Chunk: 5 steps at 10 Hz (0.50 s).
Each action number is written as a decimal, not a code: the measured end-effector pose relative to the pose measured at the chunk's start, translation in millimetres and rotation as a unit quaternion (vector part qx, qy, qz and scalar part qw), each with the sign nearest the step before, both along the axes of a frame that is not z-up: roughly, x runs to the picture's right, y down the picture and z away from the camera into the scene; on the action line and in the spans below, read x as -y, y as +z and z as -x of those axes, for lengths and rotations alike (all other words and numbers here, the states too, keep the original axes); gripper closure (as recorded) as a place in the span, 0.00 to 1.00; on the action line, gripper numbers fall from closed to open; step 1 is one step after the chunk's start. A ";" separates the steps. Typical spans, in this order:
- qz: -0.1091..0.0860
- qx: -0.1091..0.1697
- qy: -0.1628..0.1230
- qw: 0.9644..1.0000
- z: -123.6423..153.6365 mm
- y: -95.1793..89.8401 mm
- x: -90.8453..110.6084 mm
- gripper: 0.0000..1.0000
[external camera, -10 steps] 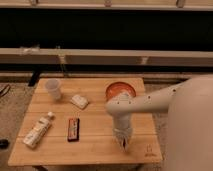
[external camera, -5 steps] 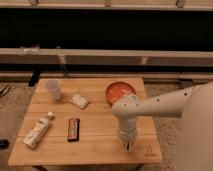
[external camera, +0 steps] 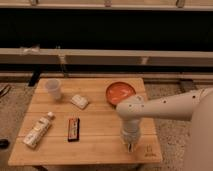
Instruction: Drag the pepper across the table
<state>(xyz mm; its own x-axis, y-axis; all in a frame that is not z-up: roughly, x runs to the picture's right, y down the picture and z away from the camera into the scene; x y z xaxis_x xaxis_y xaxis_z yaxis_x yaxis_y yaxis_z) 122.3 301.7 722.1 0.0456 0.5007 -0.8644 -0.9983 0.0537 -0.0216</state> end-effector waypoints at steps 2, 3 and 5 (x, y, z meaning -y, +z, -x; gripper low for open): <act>-0.011 0.004 0.013 1.000 -0.1 1.1 4.3 0.20; -0.015 0.007 0.017 1.000 0.5 1.8 6.1 0.20; -0.027 0.013 0.027 0.999 2.0 4.2 12.0 0.20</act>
<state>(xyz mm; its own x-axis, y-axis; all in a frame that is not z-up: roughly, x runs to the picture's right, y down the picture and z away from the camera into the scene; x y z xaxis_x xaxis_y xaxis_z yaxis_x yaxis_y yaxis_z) 120.3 289.7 726.3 0.0390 0.5491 -0.8349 -0.9989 0.0013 -0.0458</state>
